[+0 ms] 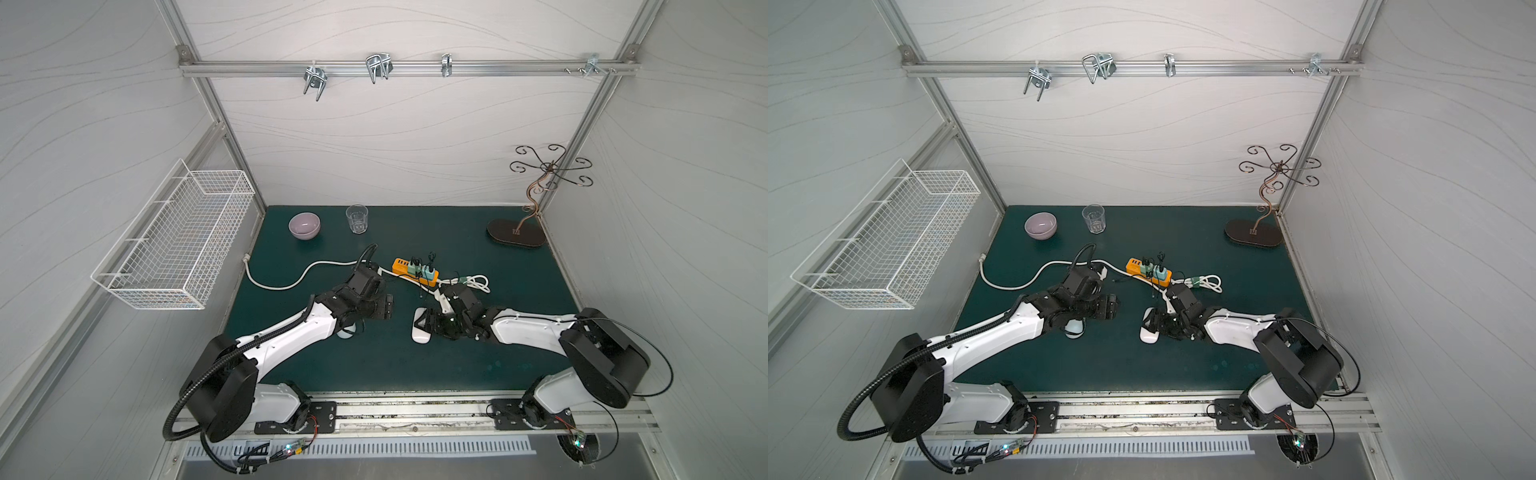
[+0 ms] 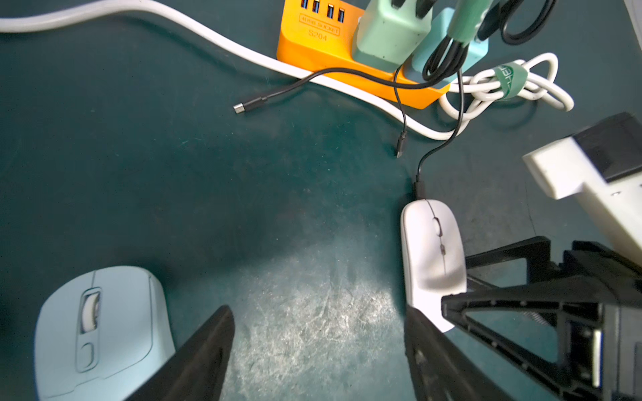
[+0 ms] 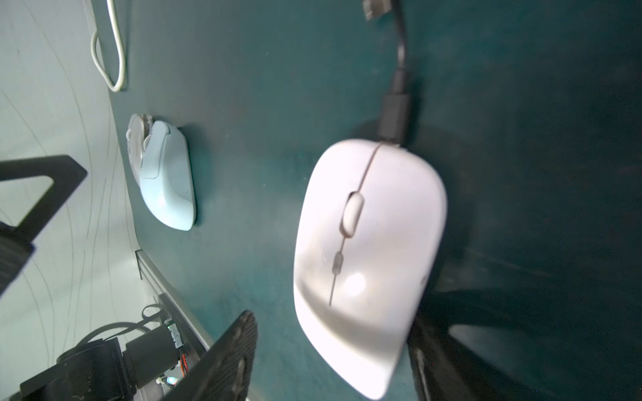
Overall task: Unplug the wireless mouse
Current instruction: Move the mouse to the center of the board.
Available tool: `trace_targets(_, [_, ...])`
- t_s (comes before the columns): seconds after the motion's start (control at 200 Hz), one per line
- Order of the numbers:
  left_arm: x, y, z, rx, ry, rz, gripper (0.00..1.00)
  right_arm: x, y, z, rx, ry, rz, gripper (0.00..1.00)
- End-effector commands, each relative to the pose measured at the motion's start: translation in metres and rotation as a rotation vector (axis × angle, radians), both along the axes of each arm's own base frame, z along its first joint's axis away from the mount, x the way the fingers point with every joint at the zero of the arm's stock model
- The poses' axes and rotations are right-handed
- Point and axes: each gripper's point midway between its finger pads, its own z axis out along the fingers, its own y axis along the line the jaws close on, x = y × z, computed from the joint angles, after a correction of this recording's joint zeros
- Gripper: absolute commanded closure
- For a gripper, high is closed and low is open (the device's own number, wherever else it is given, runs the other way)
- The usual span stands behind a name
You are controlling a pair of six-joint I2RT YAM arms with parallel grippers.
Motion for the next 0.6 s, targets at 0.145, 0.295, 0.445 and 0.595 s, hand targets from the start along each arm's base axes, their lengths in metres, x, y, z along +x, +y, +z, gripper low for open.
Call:
trace_targets(0.145, [-0.002, 0.014, 0.016, 0.024, -0.046, 0.031, 0.20, -0.002, 0.039, 0.002, 0.072, 0.030, 0.047, 0.29])
trace_targets(0.295, [-0.005, 0.023, 0.023, 0.034, -0.066, 0.046, 0.20, -0.003, 0.062, 0.009, 0.131, 0.034, 0.087, 0.29])
trace_targets(0.445, [-0.009, 0.026, 0.023, 0.045, -0.072, 0.029, 0.19, -0.004, 0.061, 0.011, 0.126, 0.017, 0.086, 0.29])
trace_targets(0.595, [-0.015, 0.012, 0.021, 0.002, -0.068, -0.069, 0.18, -0.003, 0.036, 0.031, 0.069, -0.071, 0.055, 0.27])
